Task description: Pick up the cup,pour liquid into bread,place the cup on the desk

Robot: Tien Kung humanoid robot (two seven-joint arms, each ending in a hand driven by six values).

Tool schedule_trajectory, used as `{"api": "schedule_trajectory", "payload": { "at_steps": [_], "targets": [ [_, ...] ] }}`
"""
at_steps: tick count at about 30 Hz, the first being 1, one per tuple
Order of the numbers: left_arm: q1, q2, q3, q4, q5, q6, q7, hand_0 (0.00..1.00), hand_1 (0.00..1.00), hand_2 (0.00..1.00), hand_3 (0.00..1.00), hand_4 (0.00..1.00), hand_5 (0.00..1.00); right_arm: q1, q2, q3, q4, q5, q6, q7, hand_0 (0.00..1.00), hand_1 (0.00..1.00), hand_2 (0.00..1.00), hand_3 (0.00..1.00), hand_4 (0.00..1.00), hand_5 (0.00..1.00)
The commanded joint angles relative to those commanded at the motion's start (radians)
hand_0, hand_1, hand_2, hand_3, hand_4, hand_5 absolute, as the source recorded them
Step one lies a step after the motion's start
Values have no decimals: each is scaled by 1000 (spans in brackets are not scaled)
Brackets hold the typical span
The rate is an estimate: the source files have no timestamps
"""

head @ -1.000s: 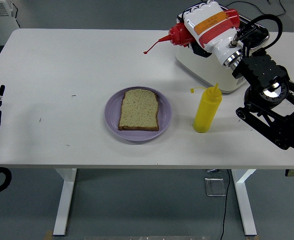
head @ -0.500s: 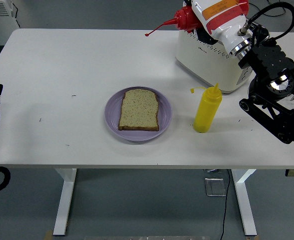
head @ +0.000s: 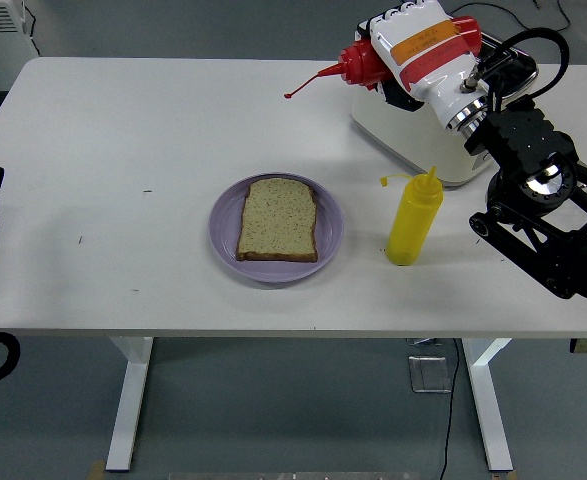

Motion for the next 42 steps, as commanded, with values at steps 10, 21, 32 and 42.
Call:
{"api": "schedule_trajectory", "payload": {
  "at_steps": [10, 21, 32, 42],
  "targets": [
    [0, -1, -1, 4, 2, 1, 1, 799, 788, 817, 725, 526, 998, -62, -21, 152, 88, 201, -57, 29, 100, 109, 244, 335, 307, 158],
    [0, -2, 3, 4, 5, 2, 4, 799, 788, 818, 725, 525, 998, -182, -60, 442, 224, 659, -20, 37, 100, 116, 240, 332, 336, 136],
    [2, -4, 9, 5, 6, 3, 6, 797, 788, 818, 725, 521, 998, -304, -93, 605, 230, 1121, -25, 10, 113, 117, 238, 331, 344, 128],
    [3, -5, 15, 7, 5, 2, 6, 796, 788, 818, 726, 521, 998, -390, -110, 597, 193, 1443, -43, 137, 117, 121, 235, 328, 337, 128]
  ]
}}
